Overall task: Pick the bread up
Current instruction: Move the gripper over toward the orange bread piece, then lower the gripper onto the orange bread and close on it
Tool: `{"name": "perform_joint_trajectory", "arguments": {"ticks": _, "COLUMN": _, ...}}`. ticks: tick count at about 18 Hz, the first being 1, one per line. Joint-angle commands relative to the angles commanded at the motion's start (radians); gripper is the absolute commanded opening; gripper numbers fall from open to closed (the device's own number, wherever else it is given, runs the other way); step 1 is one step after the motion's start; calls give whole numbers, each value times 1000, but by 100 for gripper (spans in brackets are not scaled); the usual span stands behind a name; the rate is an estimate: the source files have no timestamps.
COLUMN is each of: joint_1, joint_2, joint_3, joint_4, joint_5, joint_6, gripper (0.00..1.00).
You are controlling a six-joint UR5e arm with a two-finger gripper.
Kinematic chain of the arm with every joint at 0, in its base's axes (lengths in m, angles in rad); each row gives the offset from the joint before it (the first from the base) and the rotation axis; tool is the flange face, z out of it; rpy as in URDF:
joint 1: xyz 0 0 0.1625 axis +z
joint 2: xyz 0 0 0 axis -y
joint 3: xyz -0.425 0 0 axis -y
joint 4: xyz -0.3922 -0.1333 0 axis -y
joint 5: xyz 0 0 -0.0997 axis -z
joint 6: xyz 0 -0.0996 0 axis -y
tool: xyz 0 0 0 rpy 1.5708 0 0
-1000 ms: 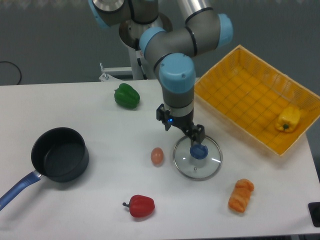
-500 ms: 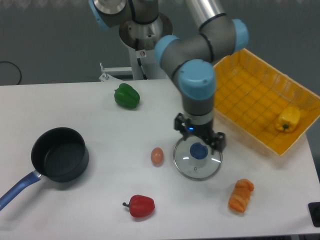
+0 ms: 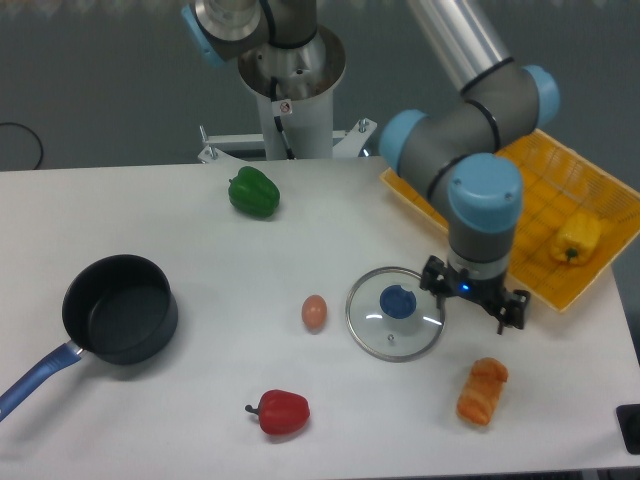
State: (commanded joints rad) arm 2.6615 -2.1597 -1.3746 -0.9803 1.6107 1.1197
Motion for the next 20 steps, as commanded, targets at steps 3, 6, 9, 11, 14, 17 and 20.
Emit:
{"name": "perform_joint_trajectory", "arguments": {"ticks": 3, "joint_1": 8, "joint_2": -29, "joint_3": 22, "joint_4": 9, "joint_5": -3, "joint_6": 31, "gripper": 100}}
{"name": "perform_joint_trajectory", "arguments": {"ticks": 6, "joint_1": 8, "joint_2": -55, "joint_3": 31, "joint_4": 48, "joint_5": -3, "joint_6": 63, "gripper": 100}}
{"name": "perform_joint_trajectory", "arguments": {"ticks": 9, "joint_1": 8, "joint_2": -78, "joint_3": 32, "joint_4": 57, "joint_5": -3, "joint_6": 69, "gripper": 100}}
{"name": "perform_joint_trajectory", "arguments": {"ticks": 11, "joint_1": 3, "joint_2": -92, "joint_3": 34, "joint_4": 60, "joint_5": -3, "joint_6": 72, "gripper": 100}}
{"name": "perform_joint_trajectory", "arguments": {"ticks": 14, "joint_1": -6, "joint_2": -107, "joint_3": 32, "joint_4": 60, "joint_5": -9, "joint_6": 72, "gripper": 100}}
{"name": "perform_joint_trajectory", "arguments": {"ticks": 17, "joint_1": -11, "joint_2": -123, "joint_3": 32, "joint_4": 61, "joint_5": -15, "joint_6": 74, "gripper": 100}}
{"name": "perform_joint_trajectory", "arguments": {"ticks": 20, "joint_1": -11, "joint_2": -132, "joint_3": 32, "joint_4": 61, "joint_5": -14, "joint_6": 74, "gripper": 100}}
